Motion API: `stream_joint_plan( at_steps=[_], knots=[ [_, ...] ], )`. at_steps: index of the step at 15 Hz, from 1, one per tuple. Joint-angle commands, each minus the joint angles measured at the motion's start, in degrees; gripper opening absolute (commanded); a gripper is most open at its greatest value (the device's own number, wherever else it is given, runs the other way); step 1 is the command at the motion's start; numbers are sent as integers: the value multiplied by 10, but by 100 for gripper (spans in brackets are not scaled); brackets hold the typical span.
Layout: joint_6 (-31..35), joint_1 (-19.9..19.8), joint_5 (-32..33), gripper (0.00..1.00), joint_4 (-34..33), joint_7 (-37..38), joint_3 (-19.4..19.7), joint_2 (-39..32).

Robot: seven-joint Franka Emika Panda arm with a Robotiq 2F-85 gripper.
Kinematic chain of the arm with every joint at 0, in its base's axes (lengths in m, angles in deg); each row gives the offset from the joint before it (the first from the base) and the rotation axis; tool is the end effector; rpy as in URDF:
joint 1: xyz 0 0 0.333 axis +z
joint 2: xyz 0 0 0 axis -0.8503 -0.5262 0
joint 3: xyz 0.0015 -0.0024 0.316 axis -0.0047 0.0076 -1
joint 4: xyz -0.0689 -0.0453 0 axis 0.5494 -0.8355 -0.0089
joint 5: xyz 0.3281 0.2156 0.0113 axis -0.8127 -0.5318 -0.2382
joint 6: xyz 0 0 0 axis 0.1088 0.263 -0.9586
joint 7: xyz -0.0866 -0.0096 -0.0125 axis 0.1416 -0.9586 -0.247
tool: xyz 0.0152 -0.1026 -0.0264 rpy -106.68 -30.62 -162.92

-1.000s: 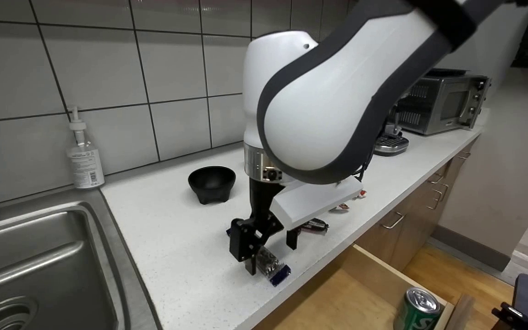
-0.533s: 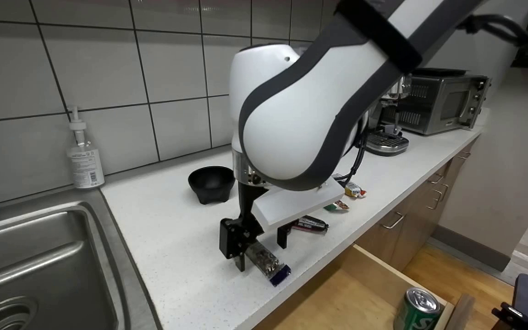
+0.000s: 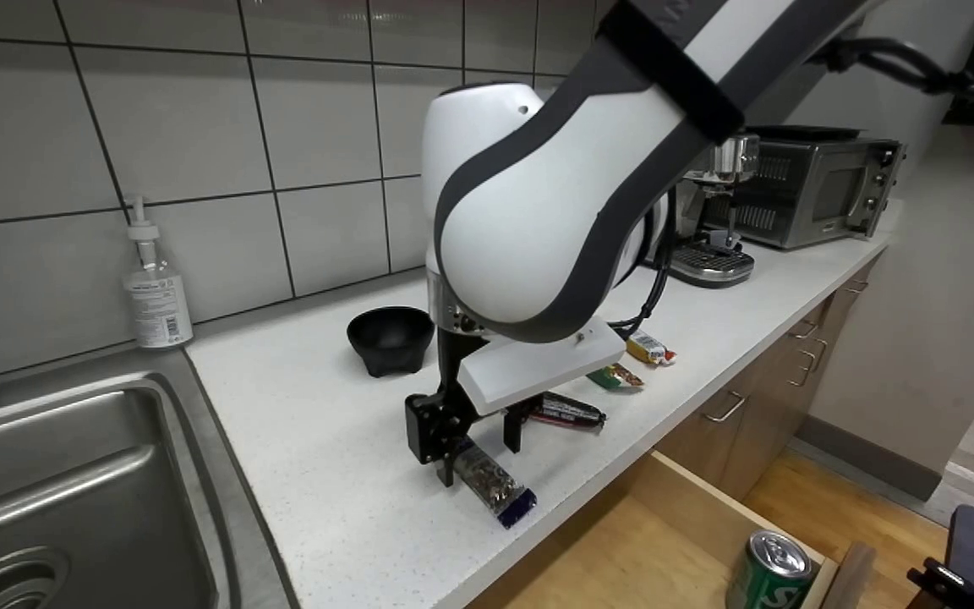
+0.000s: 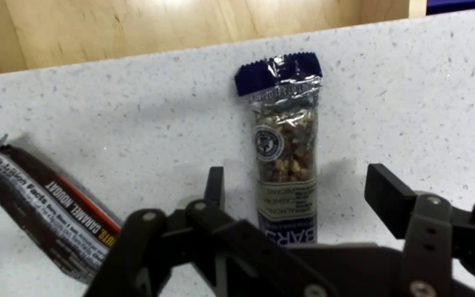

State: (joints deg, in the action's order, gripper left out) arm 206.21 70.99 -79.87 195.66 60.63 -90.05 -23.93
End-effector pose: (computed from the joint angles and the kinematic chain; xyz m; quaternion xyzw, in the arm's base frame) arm 0.5673 0.1454 0.2171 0.9990 -0.0450 -0.0051 0.0032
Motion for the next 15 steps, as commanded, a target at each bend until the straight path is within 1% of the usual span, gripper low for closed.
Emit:
stream_joint_plan(
  at_steps=[1,6,7,8,15],
  knots=[
    [-5,5,10,56,-12,16,8,-5],
    [-5,5,10,16,-11,14,9,-5],
    [-5,5,10,10,-9,14,9,-3],
    [-4,5,10,6,-9,14,9,-2],
    [2,5,9,7,2,12,7,12]
  ],
)
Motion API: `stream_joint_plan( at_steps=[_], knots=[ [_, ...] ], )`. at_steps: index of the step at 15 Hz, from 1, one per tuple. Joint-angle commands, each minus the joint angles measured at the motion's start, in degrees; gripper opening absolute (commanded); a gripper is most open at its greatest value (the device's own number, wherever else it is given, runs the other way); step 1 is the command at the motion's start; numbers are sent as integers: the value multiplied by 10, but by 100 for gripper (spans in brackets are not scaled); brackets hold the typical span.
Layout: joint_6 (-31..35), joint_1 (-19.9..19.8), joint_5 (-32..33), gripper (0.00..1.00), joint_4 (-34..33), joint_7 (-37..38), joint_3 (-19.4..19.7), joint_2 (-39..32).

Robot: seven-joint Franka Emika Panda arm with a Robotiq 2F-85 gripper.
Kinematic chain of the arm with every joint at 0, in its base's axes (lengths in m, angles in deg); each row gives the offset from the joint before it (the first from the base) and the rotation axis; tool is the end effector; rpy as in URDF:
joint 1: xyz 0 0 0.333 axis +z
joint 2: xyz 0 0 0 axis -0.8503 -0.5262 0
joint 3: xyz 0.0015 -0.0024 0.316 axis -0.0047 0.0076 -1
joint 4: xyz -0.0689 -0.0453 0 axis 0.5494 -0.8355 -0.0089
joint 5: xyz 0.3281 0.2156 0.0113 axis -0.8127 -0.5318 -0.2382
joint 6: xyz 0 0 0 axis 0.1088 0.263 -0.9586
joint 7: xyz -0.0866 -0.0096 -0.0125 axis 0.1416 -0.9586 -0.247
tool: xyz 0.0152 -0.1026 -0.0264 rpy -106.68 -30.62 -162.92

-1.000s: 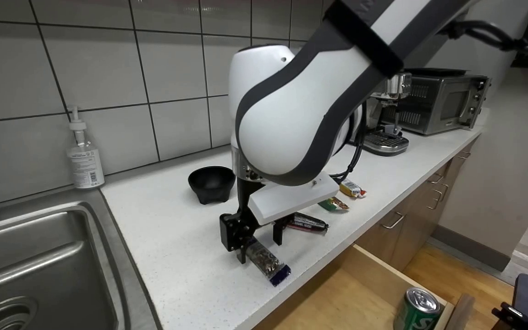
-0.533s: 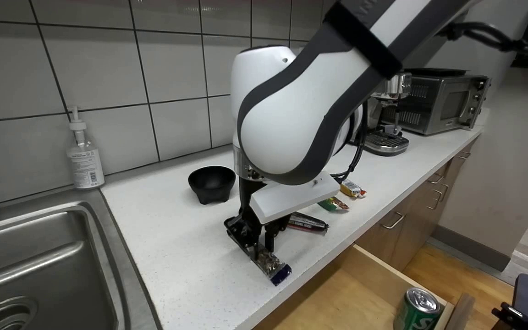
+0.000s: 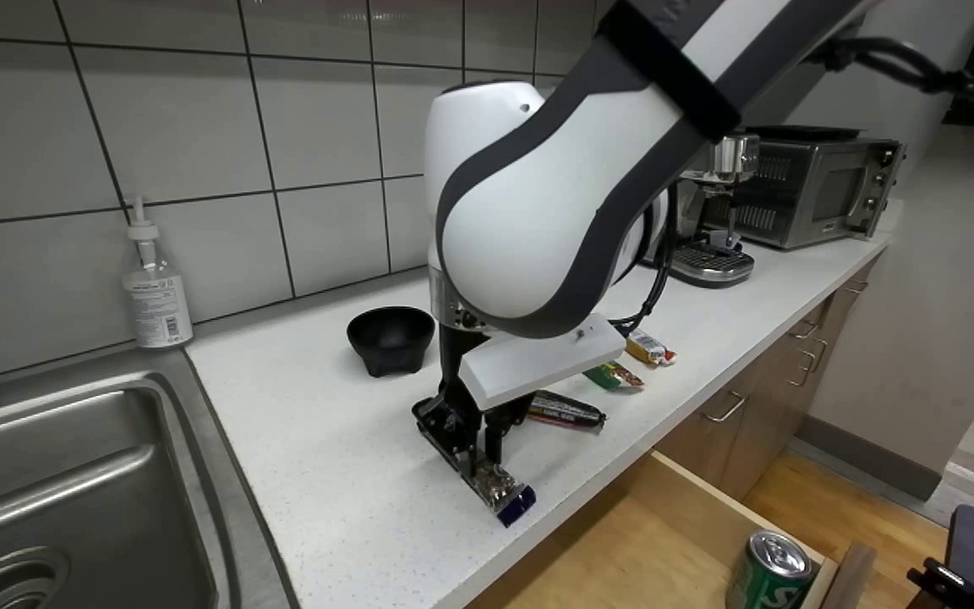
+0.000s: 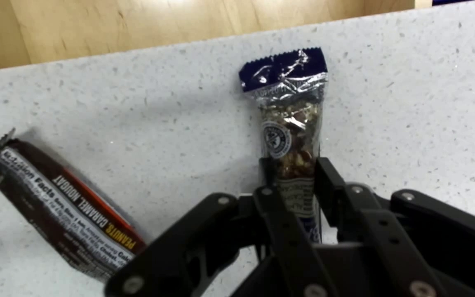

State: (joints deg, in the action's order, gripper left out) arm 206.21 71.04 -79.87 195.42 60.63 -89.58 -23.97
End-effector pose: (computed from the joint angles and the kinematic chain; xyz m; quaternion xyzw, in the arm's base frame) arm 0.5698 0.1416 0.2183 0.9988 -0.0483 -0.0030 0.0043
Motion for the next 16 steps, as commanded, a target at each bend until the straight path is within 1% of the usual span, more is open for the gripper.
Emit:
stream_joint_plan(
  at_steps=[1,4,8,16],
  knots=[
    [4,5,9,7,6,12,3,16],
    [13,5,9,7,18,13,2,32],
    [24,6,10,7,52,14,1,62],
    [18,6,11,7,161,28,-6,140]
  ],
)
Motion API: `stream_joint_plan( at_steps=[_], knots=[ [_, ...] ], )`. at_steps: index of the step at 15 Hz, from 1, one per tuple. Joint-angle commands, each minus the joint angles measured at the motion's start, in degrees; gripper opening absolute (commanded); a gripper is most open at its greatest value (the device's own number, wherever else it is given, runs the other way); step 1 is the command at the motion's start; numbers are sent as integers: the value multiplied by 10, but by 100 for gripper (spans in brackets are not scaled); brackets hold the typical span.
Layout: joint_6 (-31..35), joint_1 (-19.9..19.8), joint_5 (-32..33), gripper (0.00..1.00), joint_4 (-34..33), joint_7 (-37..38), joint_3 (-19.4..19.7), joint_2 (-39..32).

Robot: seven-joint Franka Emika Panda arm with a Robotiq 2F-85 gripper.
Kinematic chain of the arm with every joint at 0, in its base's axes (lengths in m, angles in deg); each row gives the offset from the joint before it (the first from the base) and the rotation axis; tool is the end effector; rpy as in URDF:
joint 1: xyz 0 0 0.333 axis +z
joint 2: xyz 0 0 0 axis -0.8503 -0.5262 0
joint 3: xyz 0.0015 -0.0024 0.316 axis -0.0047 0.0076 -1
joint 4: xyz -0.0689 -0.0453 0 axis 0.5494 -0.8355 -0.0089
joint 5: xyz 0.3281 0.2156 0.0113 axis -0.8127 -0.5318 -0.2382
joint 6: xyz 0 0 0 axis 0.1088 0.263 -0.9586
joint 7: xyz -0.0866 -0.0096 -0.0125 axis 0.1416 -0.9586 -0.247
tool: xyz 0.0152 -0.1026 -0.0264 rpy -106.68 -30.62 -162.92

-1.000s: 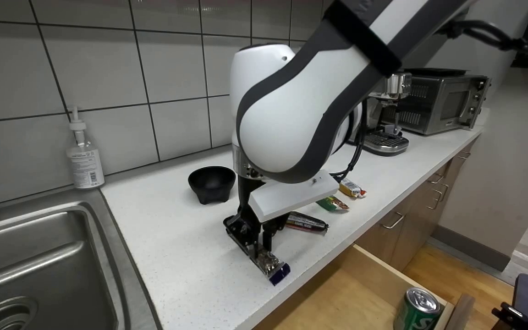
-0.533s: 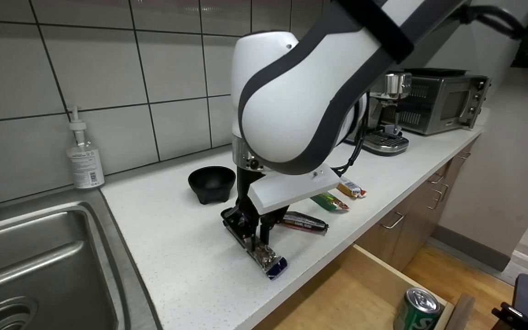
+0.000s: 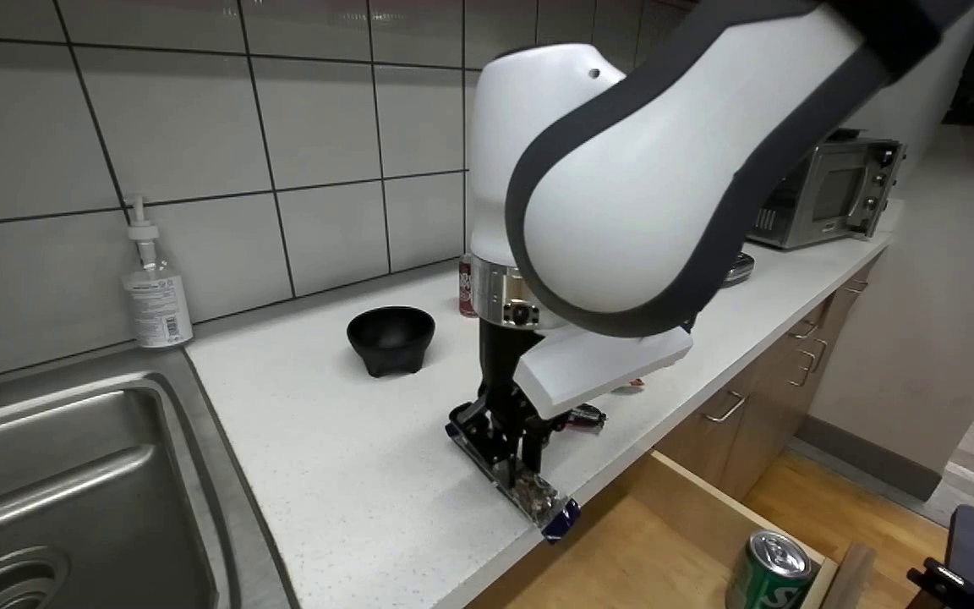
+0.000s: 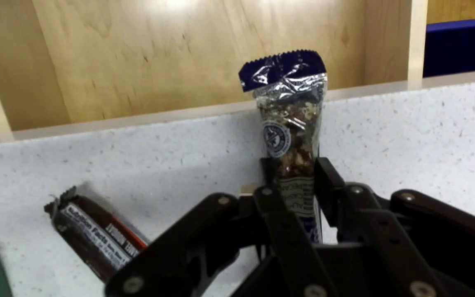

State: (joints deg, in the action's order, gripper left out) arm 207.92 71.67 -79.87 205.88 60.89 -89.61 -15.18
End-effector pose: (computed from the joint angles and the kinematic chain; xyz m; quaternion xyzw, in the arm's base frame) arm 0.5208 0.1362 0.2383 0.9990 -0.0441 -0.0024 0.0053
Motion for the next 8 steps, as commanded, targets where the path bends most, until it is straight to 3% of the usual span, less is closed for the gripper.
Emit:
stream_joint_plan(
  at_steps=[1,8],
  knots=[
    [0,-1,12,7,70,30,-6,61],
    [-1,-7,-3,7,163,55,-25,120]
  ],
)
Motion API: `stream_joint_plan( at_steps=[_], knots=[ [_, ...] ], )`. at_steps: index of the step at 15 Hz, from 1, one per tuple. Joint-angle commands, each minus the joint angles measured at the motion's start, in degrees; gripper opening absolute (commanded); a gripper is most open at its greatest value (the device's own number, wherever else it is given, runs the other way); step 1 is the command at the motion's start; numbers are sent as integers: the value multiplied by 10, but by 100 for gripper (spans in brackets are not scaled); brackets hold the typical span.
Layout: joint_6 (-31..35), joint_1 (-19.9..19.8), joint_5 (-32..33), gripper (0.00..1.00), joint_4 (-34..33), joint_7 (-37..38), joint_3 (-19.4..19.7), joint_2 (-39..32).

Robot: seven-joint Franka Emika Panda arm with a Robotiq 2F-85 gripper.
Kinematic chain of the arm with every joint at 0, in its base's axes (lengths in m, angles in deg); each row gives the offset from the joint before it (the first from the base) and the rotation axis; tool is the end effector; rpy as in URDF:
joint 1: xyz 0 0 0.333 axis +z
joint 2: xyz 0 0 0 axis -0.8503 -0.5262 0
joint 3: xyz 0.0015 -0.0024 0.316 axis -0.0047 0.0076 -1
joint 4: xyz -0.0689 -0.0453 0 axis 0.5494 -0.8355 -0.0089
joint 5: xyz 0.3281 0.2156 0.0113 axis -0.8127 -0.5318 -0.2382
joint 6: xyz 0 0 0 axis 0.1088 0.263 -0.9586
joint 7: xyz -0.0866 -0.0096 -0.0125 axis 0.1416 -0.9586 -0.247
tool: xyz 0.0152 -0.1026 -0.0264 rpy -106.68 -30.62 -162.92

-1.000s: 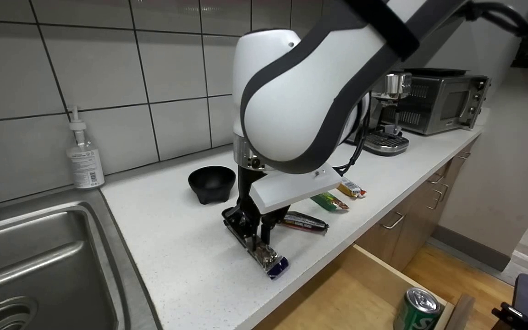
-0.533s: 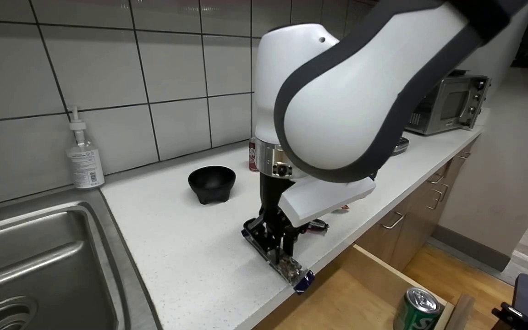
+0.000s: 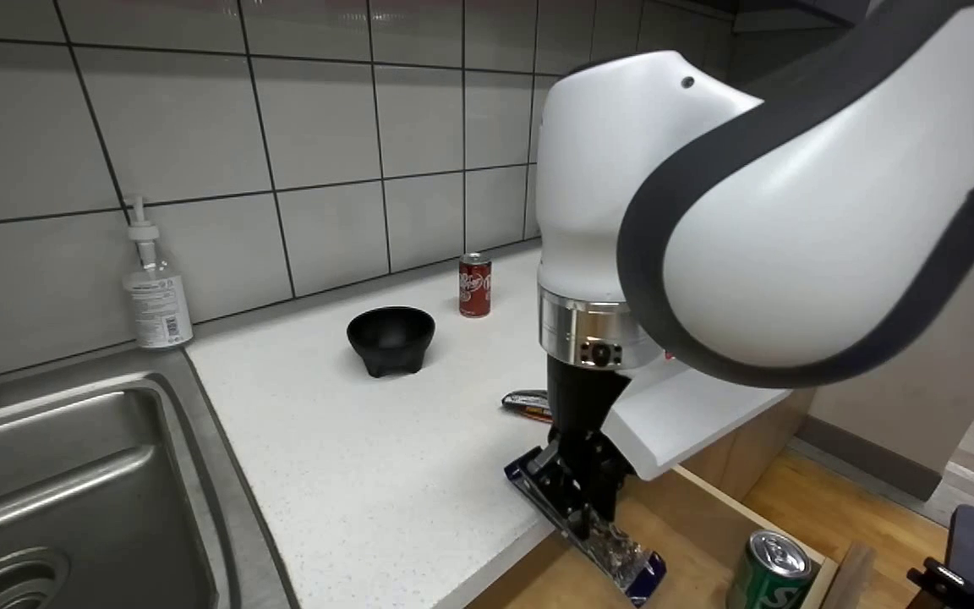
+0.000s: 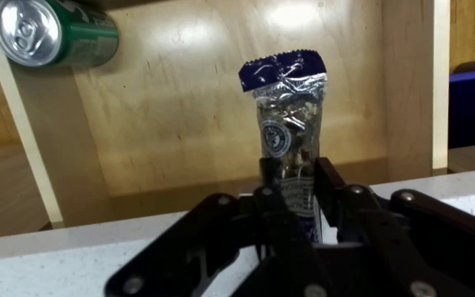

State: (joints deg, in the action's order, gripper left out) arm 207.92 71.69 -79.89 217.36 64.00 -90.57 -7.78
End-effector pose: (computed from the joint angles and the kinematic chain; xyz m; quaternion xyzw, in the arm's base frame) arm 0.4553 0.1277 0.2316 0.9973 -0.0622 -0.0358 0.0170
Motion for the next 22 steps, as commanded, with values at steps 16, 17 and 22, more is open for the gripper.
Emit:
stream_joint_plan(
  at_steps=[16,17,22],
  knots=[
    [1,-12,-60,7,125,49,-50,90],
    [1,-14,-55,7,123,53,-49,94],
    [-11,-30,-35,7,109,53,-44,111]
  ],
)
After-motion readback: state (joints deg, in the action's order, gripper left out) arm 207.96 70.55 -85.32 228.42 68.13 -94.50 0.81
